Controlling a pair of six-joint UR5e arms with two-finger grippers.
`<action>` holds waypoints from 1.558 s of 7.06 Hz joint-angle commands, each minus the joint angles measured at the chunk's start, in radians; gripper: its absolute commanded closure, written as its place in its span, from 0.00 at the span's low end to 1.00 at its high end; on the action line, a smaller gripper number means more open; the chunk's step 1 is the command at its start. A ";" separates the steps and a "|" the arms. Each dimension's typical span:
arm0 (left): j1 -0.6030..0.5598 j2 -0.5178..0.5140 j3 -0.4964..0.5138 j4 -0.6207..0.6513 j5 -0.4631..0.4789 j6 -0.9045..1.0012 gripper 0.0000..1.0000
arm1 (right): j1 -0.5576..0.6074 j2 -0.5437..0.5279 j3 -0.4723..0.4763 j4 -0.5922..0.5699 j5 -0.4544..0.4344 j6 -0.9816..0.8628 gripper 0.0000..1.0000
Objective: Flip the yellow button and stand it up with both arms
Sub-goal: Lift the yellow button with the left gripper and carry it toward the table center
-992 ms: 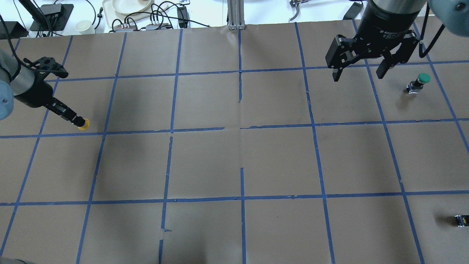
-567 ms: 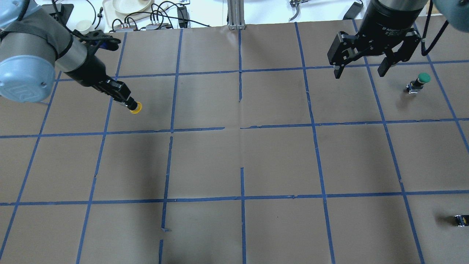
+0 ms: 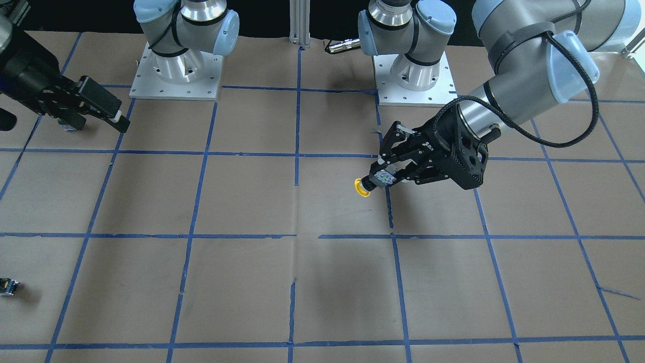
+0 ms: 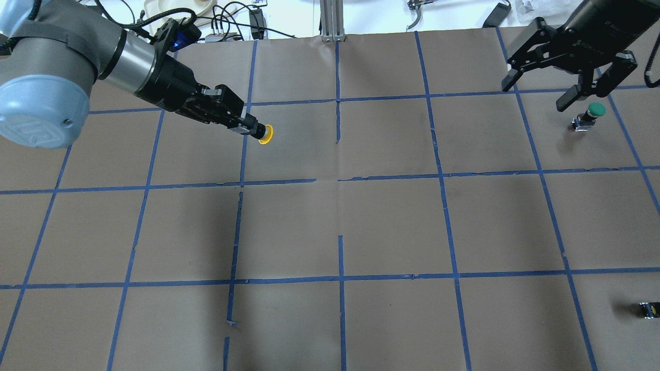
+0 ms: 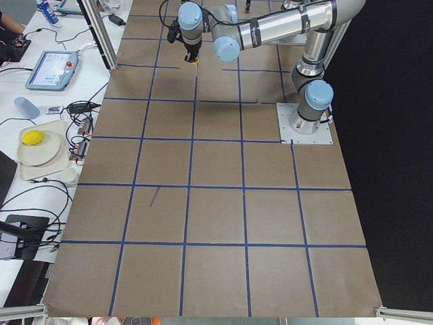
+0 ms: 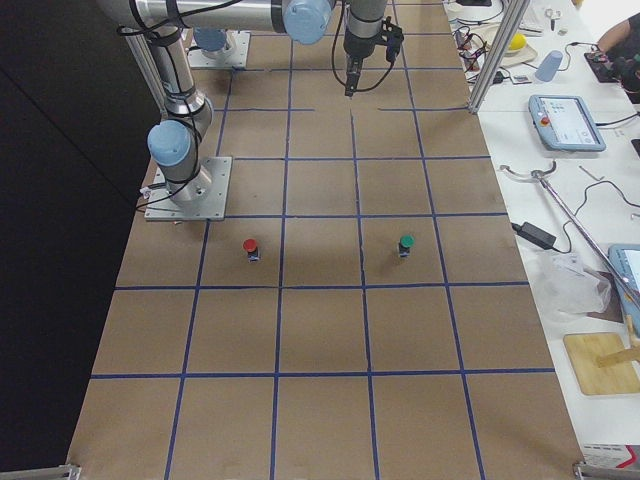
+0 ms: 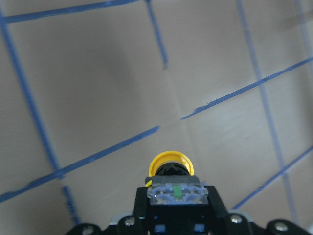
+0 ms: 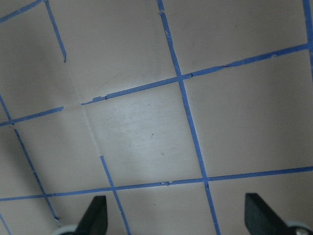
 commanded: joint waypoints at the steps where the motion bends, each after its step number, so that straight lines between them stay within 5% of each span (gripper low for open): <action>1: -0.036 0.011 -0.011 -0.008 -0.264 -0.124 0.88 | -0.102 -0.004 -0.006 0.079 0.066 -0.001 0.00; 5: -0.102 0.023 -0.072 0.024 -0.473 -0.187 0.89 | -0.165 0.074 -0.005 0.120 0.119 0.023 0.01; 8: -0.102 0.006 -0.170 0.090 -0.698 -0.190 0.89 | -0.155 0.065 0.060 0.182 0.381 0.278 0.03; 10: -0.103 -0.001 -0.187 0.107 -0.708 -0.192 0.89 | -0.129 0.026 0.109 0.173 0.539 0.446 0.07; 11: -0.104 -0.006 -0.192 0.107 -0.751 -0.203 0.91 | -0.013 0.027 0.109 0.135 0.604 0.469 0.08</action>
